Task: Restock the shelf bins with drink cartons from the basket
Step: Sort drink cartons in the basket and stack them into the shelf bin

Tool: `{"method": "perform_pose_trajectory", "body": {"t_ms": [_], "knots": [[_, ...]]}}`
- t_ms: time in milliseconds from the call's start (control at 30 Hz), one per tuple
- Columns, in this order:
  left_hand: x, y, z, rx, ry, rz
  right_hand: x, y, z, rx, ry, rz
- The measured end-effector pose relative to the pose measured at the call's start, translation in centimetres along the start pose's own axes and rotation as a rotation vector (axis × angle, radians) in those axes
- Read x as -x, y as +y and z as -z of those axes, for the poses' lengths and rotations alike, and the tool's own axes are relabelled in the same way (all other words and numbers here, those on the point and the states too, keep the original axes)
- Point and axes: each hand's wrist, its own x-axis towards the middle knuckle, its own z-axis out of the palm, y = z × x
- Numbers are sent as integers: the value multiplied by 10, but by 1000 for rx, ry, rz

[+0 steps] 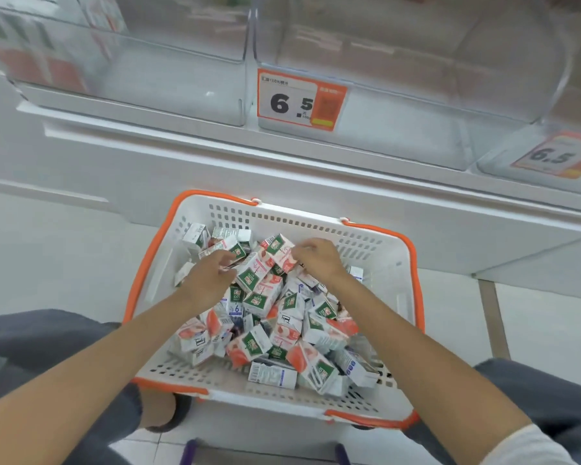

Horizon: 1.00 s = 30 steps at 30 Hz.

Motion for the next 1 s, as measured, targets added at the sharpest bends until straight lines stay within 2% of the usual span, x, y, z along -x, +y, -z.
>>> {"method": "perform_pose_trajectory", "body": {"t_ms": [67,133,200,267,333,400,500,600,667,733,767,900,1000], "knots": [[-1,8,1,252,-64,121,8,-10,4,-240,-243,21],[-2,14,4,606,-247,217,11,-20,5,-376,-533,49],[-4,12,13,796,-258,201,7,-27,2,-426,-701,70],[-4,6,23,863,-132,205,-3,-28,-9,-297,-614,86],[-5,-1,32,929,-72,234,-14,-25,-26,10,-442,139],[-5,-9,38,977,-71,239,-25,-18,-45,379,-437,204],[-4,-16,39,963,-67,243,-38,-1,-69,972,-440,433],[-4,-20,37,928,-44,242,-45,5,-69,1163,-272,636],[-4,-22,37,911,-26,244,-47,5,-65,1196,-253,697],[-5,-24,36,913,-7,253,-46,3,-59,1143,-286,672],[-6,-24,37,918,8,251,-43,0,-54,1031,-309,617],[-7,-24,44,864,17,232,-16,-25,-32,144,-329,285],[-3,-12,47,815,-39,182,8,-58,-19,-129,-339,279]]}}
